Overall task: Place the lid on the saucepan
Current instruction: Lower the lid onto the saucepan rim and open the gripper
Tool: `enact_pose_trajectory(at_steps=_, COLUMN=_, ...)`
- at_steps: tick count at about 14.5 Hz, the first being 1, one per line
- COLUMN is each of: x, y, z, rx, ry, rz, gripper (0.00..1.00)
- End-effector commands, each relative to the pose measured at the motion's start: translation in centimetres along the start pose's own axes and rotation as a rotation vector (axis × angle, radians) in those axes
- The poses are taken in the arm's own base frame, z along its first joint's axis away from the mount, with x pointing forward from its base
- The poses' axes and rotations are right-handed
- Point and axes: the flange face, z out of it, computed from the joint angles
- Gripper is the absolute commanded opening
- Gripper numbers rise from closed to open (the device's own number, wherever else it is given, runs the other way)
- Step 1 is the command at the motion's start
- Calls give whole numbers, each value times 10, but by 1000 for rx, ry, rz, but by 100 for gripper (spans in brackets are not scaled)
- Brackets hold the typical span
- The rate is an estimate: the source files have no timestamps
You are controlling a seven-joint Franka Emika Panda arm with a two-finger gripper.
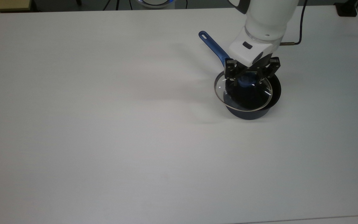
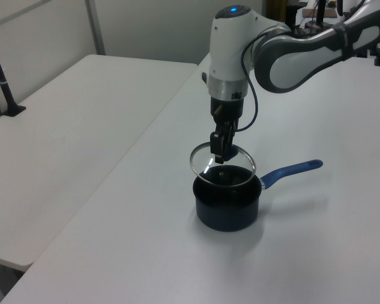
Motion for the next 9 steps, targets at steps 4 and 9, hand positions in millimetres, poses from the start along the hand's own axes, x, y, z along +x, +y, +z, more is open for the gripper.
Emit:
enact_pose_trajectory(at_steps=4, x=-14, y=-38, z=-1, rx=50, ry=-24, rz=10, gripper=57)
enact_pose_trajectory(at_steps=9, x=-18, y=-50, z=21, rx=53, ry=-52, rz=16, gripper=58)
